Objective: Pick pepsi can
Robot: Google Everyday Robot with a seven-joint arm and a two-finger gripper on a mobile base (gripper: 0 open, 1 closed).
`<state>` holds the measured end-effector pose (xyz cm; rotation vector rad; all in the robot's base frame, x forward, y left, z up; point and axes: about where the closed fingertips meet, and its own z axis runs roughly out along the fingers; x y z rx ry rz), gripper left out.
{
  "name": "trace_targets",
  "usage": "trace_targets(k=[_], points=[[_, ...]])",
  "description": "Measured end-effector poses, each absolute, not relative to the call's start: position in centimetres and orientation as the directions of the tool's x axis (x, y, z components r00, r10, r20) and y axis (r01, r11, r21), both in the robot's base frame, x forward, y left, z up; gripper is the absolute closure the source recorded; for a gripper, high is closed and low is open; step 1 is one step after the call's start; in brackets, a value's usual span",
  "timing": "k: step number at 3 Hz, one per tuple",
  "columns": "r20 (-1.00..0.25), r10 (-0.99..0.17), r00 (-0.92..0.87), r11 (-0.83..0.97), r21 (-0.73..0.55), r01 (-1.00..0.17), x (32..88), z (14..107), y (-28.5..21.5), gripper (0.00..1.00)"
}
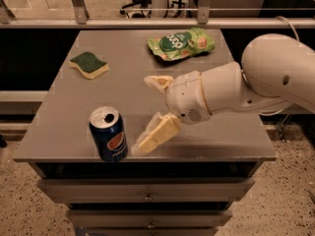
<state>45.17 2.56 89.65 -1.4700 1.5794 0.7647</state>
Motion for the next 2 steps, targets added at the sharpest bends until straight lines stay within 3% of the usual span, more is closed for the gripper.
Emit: trace_targets(k=[2], points=[[-0.946, -0.322, 0.023, 0.045, -0.04, -0.998, 44.1, 88.5, 7.8, 0.0]])
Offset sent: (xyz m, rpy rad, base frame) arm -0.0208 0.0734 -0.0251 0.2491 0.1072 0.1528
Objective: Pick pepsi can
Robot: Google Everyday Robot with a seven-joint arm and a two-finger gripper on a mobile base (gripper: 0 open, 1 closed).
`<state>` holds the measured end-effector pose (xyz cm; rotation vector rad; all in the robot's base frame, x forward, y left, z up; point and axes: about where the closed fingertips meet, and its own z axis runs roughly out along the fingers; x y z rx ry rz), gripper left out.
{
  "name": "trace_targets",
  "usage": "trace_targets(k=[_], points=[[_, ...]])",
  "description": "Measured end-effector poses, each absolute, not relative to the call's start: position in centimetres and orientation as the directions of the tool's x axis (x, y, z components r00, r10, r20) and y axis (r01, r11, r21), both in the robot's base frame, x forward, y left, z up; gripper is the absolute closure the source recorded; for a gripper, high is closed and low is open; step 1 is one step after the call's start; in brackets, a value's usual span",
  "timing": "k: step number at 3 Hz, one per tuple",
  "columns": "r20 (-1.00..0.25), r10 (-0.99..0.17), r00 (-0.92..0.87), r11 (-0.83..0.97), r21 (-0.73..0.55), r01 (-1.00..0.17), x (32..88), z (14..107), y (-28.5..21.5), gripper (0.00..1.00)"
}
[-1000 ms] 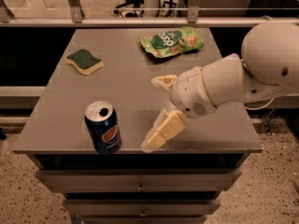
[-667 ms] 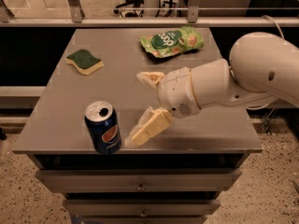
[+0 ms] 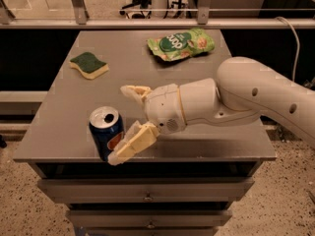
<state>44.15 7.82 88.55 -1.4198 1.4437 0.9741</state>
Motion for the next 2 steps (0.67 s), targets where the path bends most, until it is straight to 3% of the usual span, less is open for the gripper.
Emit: trace_targets(k=[2], points=[[-0.966, -0.258, -0.005, -0.015, 0.009, -1.0, 42.6, 86.6, 10.8, 0.0]])
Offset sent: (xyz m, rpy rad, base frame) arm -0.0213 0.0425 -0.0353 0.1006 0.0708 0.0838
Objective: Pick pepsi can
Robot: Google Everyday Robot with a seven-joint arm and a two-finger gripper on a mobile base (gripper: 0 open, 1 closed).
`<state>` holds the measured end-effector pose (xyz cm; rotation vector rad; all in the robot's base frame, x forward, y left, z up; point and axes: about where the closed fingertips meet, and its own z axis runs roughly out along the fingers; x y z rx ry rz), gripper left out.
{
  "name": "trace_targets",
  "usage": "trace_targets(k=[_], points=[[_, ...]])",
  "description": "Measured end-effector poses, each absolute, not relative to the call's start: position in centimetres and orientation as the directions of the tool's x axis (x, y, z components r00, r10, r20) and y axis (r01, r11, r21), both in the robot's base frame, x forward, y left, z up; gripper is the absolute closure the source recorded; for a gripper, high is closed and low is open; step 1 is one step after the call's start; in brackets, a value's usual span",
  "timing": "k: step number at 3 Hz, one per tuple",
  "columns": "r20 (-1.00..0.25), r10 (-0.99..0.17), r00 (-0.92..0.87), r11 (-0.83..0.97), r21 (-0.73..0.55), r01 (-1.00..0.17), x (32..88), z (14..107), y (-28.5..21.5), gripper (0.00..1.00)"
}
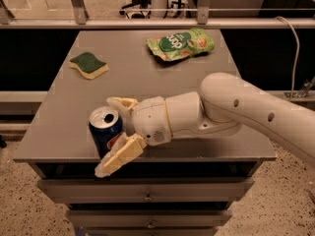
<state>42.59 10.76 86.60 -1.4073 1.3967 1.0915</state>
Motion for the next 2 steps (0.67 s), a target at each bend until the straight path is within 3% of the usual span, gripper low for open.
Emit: trace_targets(k=[2], points=[[-0.97, -0.242, -0.015, 0.022, 0.01, -1.0, 42.55, 85.55, 9.45, 0.63]])
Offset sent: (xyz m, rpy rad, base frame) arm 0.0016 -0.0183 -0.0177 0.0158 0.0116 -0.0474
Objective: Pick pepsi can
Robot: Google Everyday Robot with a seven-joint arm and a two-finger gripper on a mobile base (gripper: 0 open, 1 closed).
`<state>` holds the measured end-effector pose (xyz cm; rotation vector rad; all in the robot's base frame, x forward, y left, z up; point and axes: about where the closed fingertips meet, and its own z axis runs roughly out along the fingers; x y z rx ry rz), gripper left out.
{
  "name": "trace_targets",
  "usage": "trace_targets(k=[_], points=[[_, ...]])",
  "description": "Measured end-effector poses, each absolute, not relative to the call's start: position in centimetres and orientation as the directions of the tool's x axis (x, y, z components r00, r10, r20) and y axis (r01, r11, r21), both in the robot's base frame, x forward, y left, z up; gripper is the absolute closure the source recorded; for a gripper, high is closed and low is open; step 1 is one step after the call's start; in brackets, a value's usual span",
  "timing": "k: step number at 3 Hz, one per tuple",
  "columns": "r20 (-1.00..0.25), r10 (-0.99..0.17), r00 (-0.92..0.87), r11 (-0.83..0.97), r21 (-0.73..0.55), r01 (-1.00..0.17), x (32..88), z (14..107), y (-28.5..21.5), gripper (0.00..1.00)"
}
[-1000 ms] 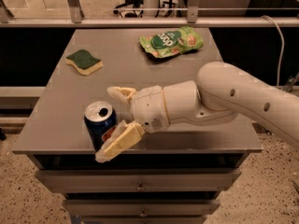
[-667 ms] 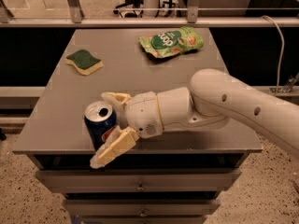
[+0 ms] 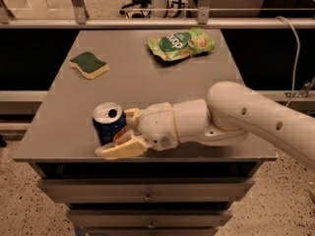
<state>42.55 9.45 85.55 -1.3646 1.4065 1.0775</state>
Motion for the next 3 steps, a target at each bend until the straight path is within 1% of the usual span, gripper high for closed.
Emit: trace_targets(k=[1, 2, 3], points=[[-0.973, -0.231, 0.014, 0.105, -0.039, -0.994, 43.5, 88.1, 6.2, 0.86], [-0.977, -0.19, 0.093, 0.22, -0.135, -0.966, 44.9, 93.4, 1.6, 1.0], [-0.977, -0.189, 0.098, 0.232, -0.141, -0.963, 44.9, 93.8, 1.2, 1.0]])
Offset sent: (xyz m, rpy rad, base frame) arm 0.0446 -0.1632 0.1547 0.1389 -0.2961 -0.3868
